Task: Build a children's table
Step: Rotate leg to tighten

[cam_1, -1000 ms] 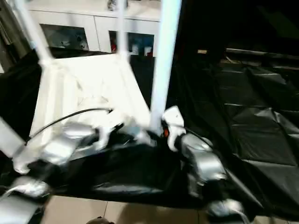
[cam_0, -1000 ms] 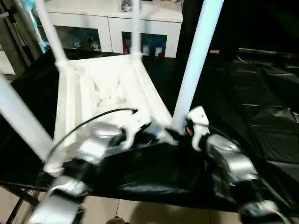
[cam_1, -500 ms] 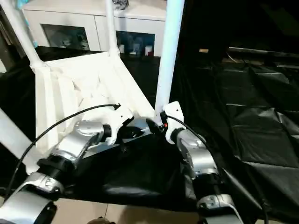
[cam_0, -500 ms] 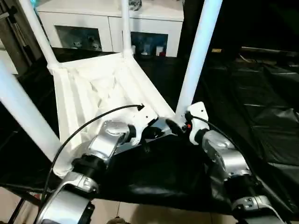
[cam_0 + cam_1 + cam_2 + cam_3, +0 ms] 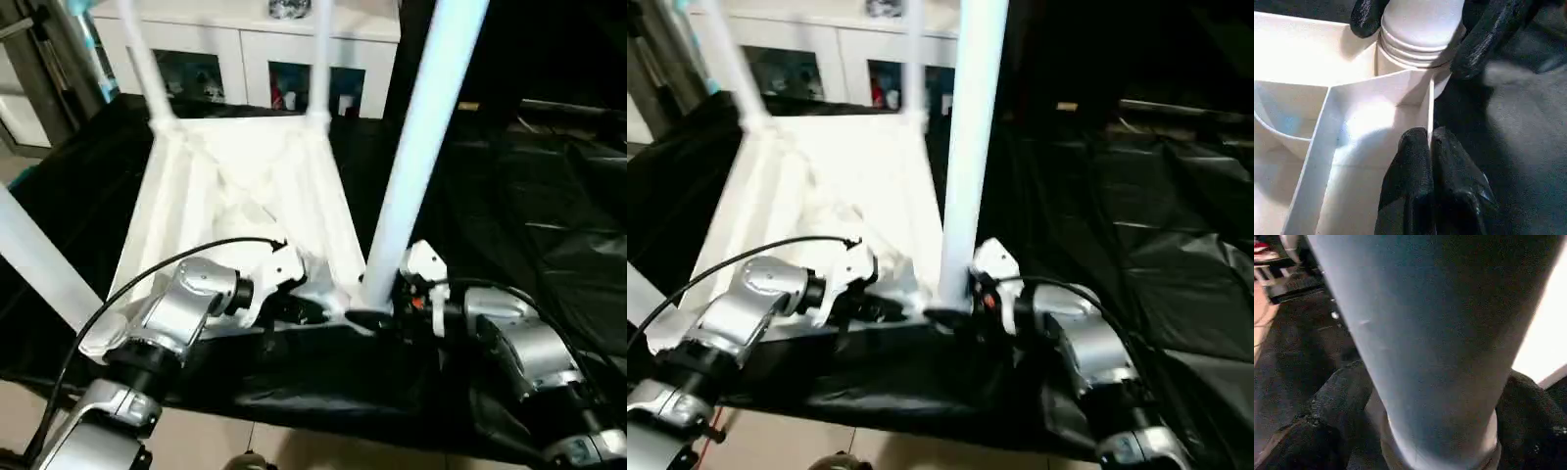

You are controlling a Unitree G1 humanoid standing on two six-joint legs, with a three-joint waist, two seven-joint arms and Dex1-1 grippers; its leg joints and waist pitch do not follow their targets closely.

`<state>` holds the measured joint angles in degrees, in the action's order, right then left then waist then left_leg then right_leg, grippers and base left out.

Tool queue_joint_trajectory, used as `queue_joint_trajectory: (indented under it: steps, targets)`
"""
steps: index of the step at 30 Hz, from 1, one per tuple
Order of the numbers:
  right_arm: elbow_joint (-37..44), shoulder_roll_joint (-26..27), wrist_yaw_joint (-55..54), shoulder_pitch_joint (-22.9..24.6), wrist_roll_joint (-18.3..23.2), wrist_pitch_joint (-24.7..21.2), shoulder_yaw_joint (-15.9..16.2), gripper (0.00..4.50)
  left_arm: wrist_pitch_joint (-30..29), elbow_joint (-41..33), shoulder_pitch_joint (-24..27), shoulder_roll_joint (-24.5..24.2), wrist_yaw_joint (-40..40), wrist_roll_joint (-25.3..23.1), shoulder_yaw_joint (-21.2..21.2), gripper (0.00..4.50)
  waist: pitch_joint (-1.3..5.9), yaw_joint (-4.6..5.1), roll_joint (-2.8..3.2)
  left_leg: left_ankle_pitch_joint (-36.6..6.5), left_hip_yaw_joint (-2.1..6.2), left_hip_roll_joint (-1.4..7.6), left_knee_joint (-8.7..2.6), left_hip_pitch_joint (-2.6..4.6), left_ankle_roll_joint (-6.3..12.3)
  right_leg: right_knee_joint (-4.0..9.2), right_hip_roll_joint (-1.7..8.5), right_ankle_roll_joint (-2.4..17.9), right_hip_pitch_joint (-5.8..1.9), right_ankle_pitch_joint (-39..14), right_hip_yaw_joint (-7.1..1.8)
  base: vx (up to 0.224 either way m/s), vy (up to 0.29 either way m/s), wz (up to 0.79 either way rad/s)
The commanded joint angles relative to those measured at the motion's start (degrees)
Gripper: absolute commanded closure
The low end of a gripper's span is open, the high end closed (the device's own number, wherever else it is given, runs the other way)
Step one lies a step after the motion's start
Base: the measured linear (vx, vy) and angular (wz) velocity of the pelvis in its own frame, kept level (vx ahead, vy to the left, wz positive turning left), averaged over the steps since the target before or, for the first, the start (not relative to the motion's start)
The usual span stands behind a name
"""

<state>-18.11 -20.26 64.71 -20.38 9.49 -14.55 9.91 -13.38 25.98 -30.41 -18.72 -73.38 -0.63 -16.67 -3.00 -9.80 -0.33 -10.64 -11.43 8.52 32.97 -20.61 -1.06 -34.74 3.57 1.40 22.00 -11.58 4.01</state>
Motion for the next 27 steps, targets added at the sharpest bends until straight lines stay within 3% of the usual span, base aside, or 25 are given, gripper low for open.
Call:
queue_joint_trajectory:
  steps: [1,10,14,15,16,18,21,24,27]
  targets:
    - [2.7,1.4,4.3,0.2,1.7,-1.0,5.5,1.09,0.1,-3.0,-0.6,2.3,-0.6,3.1,-1.6,4.50,3.04,0.05,-0.58,-10.8,2.62,5.89,-3.85,0.71,2.80,4.58,7.09,10.9,-1.97,-14.6,-3.79,0.000,0.000,0.00]
    - [4.2,1.2,5.7,1.1,2.3,-3.0,5.7,1.61,-0.3,-3.5,-0.3,1.8,-1.5,2.9,-1.6,4.50,3.23,-0.09,-0.58,-9.6,2.62,5.85,-3.71,0.70,2.91,4.27,6.97,11.2,-2.00,-12.0,-3.70,0.000,0.000,0.00]
    - [1.5,4.5,-2.5,0.6,0.5,-2.3,3.1,1.81,0.1,0.8,-2.4,3.9,6.5,0.4,0.3,4.50,3.04,0.11,-0.40,-10.7,2.68,5.74,-3.83,0.69,2.31,4.69,6.99,11.0,-1.88,-14.0,-3.73,0.000,0.000,0.00]
    - [-2.5,7.0,-10.6,-0.8,-2.2,-1.2,1.4,1.81,0.0,3.0,-3.8,5.5,10.9,-0.2,1.6,4.50,2.87,0.32,-0.30,-12.3,2.82,5.72,-4.06,0.87,1.40,4.98,7.07,10.6,-1.67,-16.8,-3.74,0.000,0.000,0.00]
    - [-4.3,8.1,-14.2,-1.5,-3.4,-0.7,0.7,1.83,-0.1,3.9,-4.5,6.2,12.9,-0.4,2.2,4.50,2.46,0.82,-0.42,-15.7,3.04,5.39,-4.22,1.08,-0.05,5.69,7.29,9.7,-1.48,-23.2,-3.64,0.000,0.000,0.00]
    - [-6.9,9.9,-19.8,-2.3,-4.9,-0.6,-0.6,1.84,-0.2,5.3,-5.5,7.3,15.5,-1.0,2.5,4.50,2.58,1.16,-0.52,-17.1,3.44,5.41,-4.36,1.30,-1.38,6.16,7.67,7.7,-1.66,-28.6,-3.65,-0.060,-0.002,-0.06]
    - [-9.5,13.3,-28.1,-3.0,-5.7,-1.7,-2.5,1.85,-0.9,8.0,-7.4,10.0,21.5,-2.1,3.2,4.50,2.67,1.96,-0.35,-18.1,3.56,5.64,-4.69,1.43,-1.85,6.03,7.22,7.2,-1.30,-26.4,-3.78,0.000,0.000,0.00]
    - [-12.0,17.1,-36.5,-3.7,-7.6,-1.5,-2.9,1.86,-1.9,10.6,-9.4,13.8,28.9,-2.2,5.0,4.50,2.82,1.88,-0.52,-15.7,3.21,5.54,-4.46,1.18,-1.04,5.66,7.32,8.4,-1.52,-21.3,-4.06,0.000,0.000,0.00]
    - [-14.3,19.4,-37.9,-4.7,-8.8,1.2,-2.1,1.86,-1.5,11.7,-10.1,15.9,30.6,-2.1,5.4,4.50,3.01,1.86,-0.57,-13.9,3.02,5.29,-4.22,1.00,-0.60,5.34,7.40,9.3,-1.76,-18.4,-4.02,0.000,0.000,0.00]
